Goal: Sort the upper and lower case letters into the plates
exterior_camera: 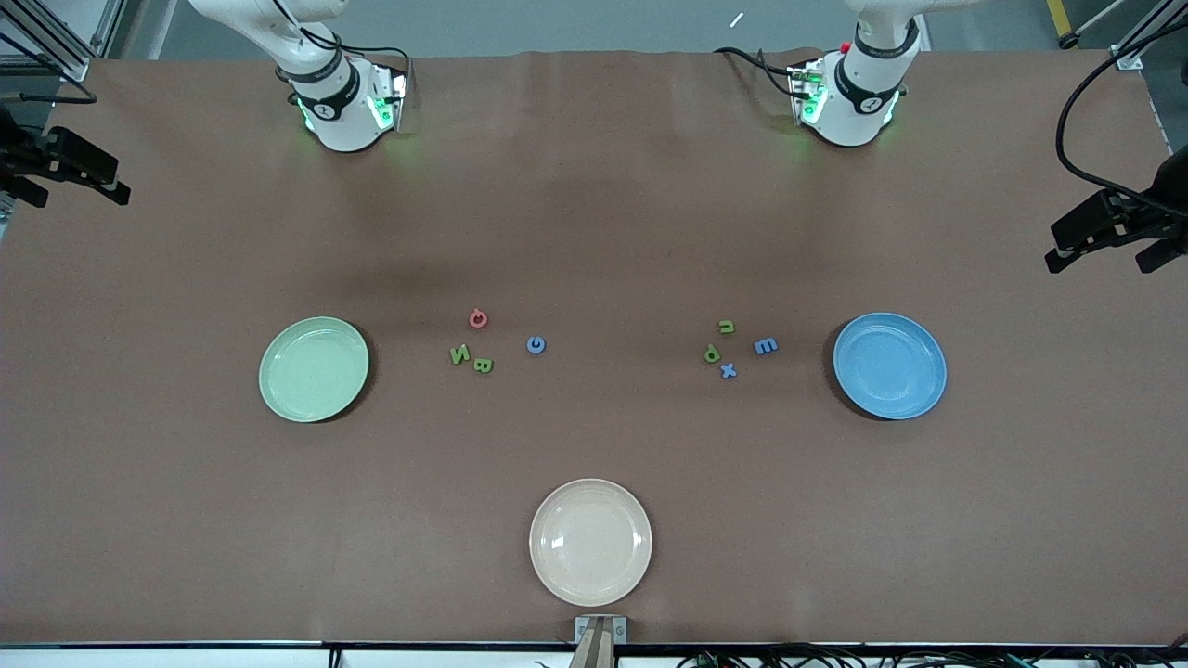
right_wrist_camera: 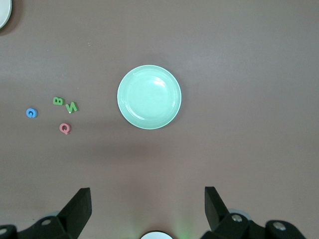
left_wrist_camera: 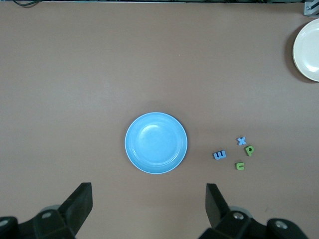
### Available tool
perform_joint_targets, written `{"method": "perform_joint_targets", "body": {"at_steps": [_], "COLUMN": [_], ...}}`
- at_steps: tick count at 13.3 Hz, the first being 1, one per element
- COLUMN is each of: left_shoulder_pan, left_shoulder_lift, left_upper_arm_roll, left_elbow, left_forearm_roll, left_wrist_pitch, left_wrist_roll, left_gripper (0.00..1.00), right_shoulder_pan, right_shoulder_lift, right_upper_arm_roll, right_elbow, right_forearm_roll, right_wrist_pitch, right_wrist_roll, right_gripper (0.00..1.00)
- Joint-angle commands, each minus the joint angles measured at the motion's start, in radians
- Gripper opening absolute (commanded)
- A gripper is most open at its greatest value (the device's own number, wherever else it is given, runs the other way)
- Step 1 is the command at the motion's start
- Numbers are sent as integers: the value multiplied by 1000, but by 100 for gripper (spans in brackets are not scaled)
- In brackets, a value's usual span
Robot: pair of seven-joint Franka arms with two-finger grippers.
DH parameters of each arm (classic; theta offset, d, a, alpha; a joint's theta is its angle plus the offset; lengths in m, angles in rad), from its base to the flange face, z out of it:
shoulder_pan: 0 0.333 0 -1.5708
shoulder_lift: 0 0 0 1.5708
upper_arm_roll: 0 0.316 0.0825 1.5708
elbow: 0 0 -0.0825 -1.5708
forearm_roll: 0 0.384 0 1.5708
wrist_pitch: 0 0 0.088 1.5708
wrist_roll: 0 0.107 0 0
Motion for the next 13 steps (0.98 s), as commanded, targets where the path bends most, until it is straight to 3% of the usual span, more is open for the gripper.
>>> {"method": "perform_joint_targets", "body": {"at_steps": [1,10,13], "left_shoulder_pan": [1,-25,-78], "left_shoulder_lift": [-27,26,60], "left_upper_arm_roll": [0,-1,-12], "left_elbow": [22,-4,-93], "left_forearm_roll": [-15,-21,-21], "left_wrist_pitch": [-24,-88,-81], "left_wrist_roll": [-10,-64,-70], "left_gripper": [100,100,100], "right_shoulder_pan": [-4,-6,-6], "right_shoulder_lift": [-38,-23,-2], "right_upper_arm_roll": [3,3,3], "right_elbow": [-38,3,32], "right_forearm_roll": [15,12,9], "right_wrist_pitch": [18,3,-25], "right_wrist_roll": [12,6,6], "right_gripper": [100,100,100]}}
